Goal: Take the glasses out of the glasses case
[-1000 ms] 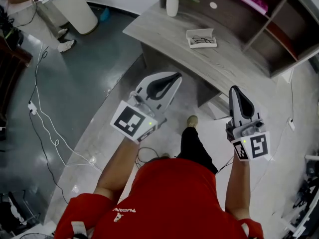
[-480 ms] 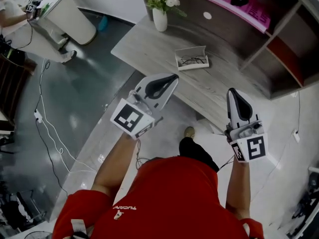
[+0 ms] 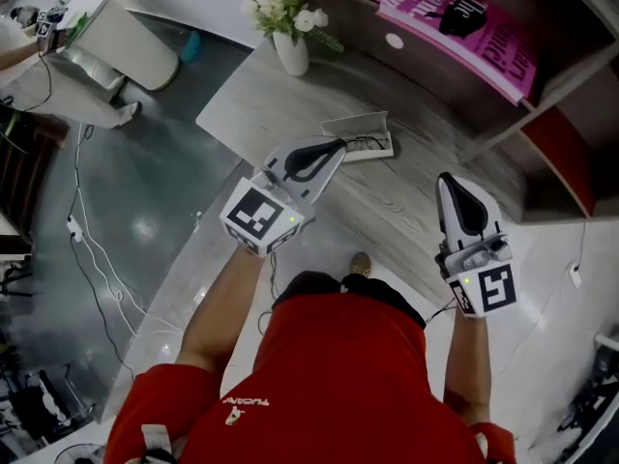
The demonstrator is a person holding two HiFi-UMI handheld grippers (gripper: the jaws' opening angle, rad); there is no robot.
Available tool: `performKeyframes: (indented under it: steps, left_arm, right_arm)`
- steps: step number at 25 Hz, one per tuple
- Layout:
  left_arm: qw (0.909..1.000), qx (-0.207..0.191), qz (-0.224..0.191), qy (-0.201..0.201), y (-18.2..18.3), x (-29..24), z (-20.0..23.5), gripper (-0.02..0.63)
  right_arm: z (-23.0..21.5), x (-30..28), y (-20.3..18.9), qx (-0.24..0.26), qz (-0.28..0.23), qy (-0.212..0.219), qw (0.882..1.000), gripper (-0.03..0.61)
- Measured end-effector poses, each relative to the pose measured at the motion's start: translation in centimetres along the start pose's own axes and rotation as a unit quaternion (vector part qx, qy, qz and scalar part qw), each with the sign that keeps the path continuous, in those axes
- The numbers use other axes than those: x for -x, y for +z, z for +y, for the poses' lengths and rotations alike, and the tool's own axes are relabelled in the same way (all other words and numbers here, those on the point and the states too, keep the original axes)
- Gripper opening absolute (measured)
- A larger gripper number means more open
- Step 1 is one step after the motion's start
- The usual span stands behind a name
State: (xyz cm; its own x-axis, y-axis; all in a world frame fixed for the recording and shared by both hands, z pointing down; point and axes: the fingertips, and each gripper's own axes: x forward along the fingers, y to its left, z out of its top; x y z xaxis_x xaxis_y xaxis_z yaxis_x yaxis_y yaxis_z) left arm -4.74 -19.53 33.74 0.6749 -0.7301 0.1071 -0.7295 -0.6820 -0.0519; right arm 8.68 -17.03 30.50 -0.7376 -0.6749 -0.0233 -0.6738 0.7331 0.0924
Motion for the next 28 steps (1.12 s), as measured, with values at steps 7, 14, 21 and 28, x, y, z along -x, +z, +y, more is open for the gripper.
performKeyframes:
  steps: [7,14,21,28]
  left_arm:
    - [0.9967,-0.007,0.068,-0.045,-3.6,-3.6,1.8,0.011]
    - [0.977,-0.016,0.175,-0.12,-8.8,-6.7,2.4,0.012]
    - [0.9531,-0.03,0.253,-0.163,-12.6,-8.9,3.2,0.015]
    - [0.9229,-0.055,0.329,-0.192,-16.4,-10.0,3.2,0.1]
  right_arm:
    - [-1.1,-2.1,-1.3,-0.014,0.012,-0.001,1.0,0.005]
    - [-1.4,-2.4,-1.8,-0.022,0.021,-0.038,0.999,0.005]
    - [-1.2,-1.9,-2.6,-0.025,0.036,-0.061,0.997,0.005]
    - [-1.8,-1.4,-3.7,-0.033,0.046,-0.078,0.995,0.005]
